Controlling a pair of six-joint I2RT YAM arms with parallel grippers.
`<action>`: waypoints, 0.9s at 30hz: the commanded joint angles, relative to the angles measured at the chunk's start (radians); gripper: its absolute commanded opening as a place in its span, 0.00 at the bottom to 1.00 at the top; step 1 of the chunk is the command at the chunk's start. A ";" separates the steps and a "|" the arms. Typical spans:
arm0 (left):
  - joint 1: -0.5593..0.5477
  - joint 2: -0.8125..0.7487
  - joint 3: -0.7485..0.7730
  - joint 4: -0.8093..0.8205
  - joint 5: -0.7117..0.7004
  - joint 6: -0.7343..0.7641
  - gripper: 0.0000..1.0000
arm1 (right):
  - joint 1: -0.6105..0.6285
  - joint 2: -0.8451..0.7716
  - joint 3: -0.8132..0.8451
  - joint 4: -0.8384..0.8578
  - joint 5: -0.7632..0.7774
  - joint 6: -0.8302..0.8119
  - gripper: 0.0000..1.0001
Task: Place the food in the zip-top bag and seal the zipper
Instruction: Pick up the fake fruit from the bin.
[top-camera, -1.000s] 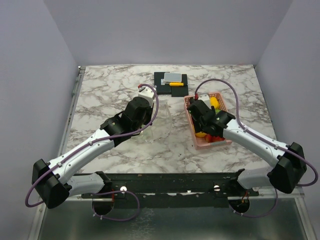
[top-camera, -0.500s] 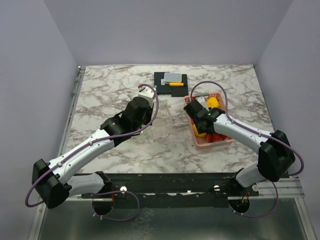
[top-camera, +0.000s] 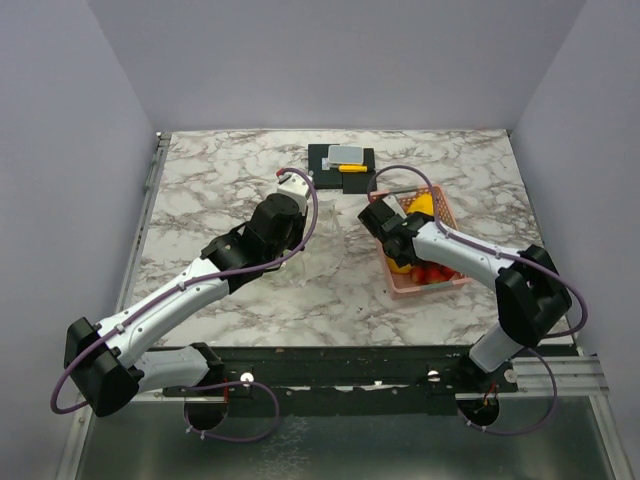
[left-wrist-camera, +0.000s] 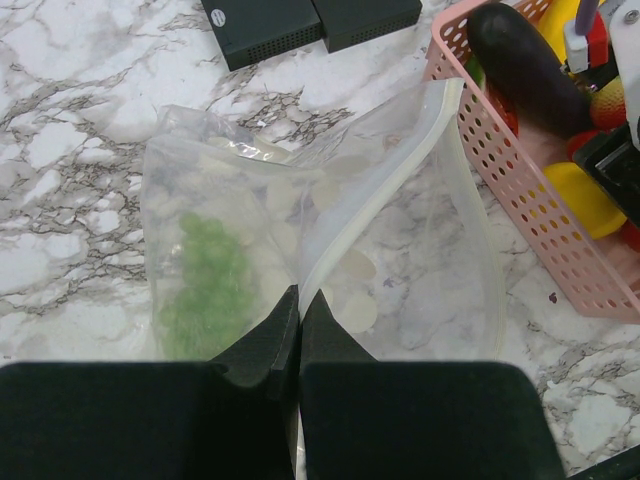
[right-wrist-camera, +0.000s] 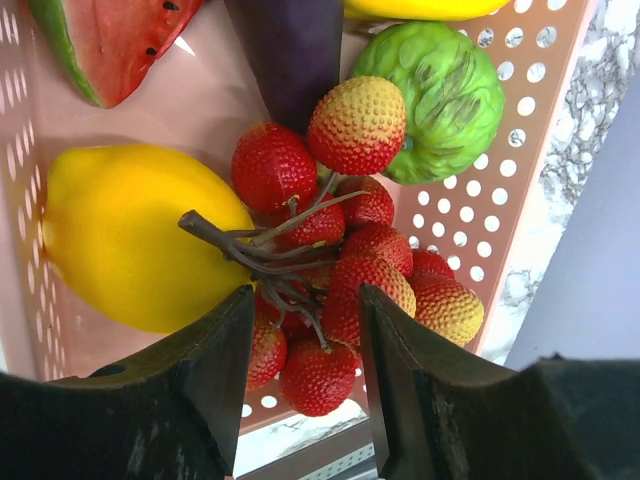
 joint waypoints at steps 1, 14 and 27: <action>-0.005 0.002 -0.004 0.015 0.006 0.001 0.00 | -0.005 0.042 0.010 0.019 0.037 -0.055 0.50; -0.005 0.001 -0.003 0.015 0.005 0.004 0.00 | -0.005 0.113 0.045 0.087 0.062 -0.084 0.46; -0.005 -0.006 -0.003 0.015 0.001 0.005 0.00 | -0.005 0.150 0.058 0.122 0.080 -0.078 0.49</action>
